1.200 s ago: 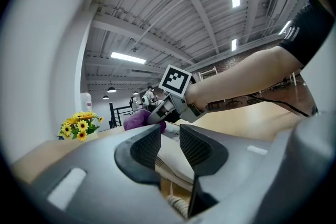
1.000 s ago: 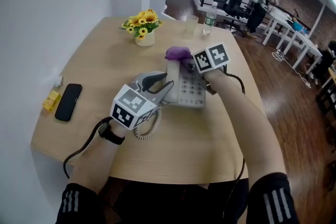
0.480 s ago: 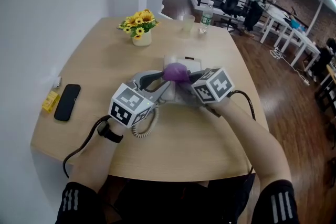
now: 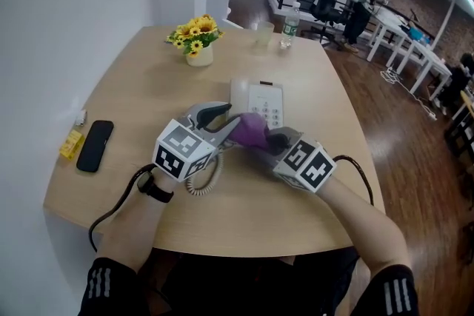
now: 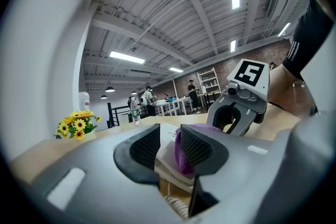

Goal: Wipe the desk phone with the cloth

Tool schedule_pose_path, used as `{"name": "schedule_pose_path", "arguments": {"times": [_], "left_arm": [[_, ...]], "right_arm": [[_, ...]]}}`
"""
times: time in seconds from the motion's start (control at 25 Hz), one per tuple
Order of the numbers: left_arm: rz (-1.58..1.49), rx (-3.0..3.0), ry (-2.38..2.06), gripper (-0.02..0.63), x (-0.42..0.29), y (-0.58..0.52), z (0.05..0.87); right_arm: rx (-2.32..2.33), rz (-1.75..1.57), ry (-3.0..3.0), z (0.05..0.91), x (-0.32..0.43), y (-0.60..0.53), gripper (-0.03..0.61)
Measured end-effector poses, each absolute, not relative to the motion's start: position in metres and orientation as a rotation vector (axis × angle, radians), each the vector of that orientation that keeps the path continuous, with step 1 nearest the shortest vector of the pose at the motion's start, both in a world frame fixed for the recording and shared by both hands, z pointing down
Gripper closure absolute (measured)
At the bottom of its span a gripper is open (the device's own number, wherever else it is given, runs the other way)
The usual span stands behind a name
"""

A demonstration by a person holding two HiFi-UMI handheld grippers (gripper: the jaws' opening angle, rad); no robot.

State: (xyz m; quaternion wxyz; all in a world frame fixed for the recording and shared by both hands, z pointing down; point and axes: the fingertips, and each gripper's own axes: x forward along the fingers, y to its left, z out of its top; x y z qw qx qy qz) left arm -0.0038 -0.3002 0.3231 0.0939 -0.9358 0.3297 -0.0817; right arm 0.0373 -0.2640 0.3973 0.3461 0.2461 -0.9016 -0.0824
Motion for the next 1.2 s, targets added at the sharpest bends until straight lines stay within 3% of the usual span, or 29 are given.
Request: {"name": "schedule_pose_path", "arguments": {"times": [0.32, 1.2], "left_arm": [[-0.201, -2.775, 1.01, 0.503, -0.009, -0.302, 0.317], [-0.245, -2.763, 0.969, 0.503, -0.001, -0.298, 0.322]], "right_arm": [[0.552, -0.466, -2.234, 0.408, 0.031, -0.249, 0.503], [0.822, -0.248, -2.223, 0.4, 0.145, -0.26, 0.503]]}}
